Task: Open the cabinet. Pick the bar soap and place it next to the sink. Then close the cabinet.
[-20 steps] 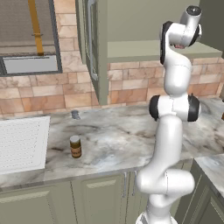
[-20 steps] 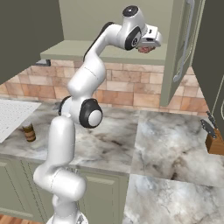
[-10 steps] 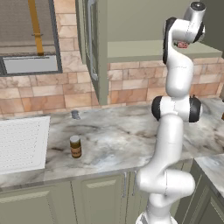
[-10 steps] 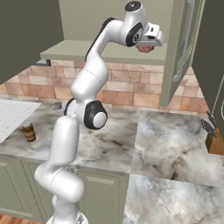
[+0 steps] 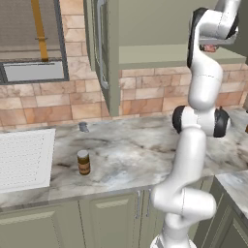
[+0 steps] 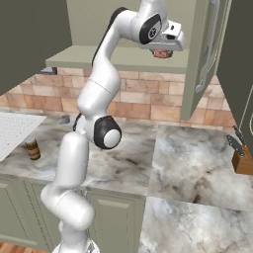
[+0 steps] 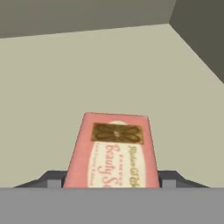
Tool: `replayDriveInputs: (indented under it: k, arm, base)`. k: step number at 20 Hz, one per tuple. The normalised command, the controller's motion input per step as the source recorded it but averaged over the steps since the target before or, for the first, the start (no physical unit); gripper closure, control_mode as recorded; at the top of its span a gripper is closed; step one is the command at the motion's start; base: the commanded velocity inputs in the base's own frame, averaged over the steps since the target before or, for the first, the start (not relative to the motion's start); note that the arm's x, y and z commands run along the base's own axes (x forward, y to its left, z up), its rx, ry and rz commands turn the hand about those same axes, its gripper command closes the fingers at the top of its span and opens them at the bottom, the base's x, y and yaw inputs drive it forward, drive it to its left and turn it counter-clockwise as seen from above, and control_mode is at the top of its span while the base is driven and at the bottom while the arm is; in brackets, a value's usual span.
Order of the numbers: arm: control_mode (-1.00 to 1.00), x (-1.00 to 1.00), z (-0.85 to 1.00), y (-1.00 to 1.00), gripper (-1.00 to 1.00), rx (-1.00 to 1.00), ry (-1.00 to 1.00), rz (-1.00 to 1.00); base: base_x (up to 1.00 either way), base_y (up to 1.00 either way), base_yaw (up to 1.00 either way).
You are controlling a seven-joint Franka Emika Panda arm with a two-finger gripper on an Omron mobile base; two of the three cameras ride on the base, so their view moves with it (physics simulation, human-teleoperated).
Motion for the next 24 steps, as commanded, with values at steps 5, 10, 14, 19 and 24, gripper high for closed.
replayDriveInputs:
  k: [5,10,14,19,24]
  arm:
    - [-1.00,-0.84,-0.50,0.28,1.00,-0.03,-0.22,0.00]
    - [-1.00,-0.90,-0.63,0.31,1.00,-0.08,-0.34,0.00]
    - [-1.00,-0.94,-0.72,0.30,1.00,-0.14,-0.41,0.00]
    - [-1.00,-0.94,-0.76,0.34,1.00,-0.18,-0.36,0.00]
    - [-1.00,-0.83,-0.87,0.39,1.00,-0.20,-0.26,0.00]
  base:
    - [0.00,0.00,0.00]
    - [0.00,0.00,0.00]
    - [0.00,0.00,0.00]
    - [0.00,0.00,0.00]
    - [0.00,0.00,0.00]
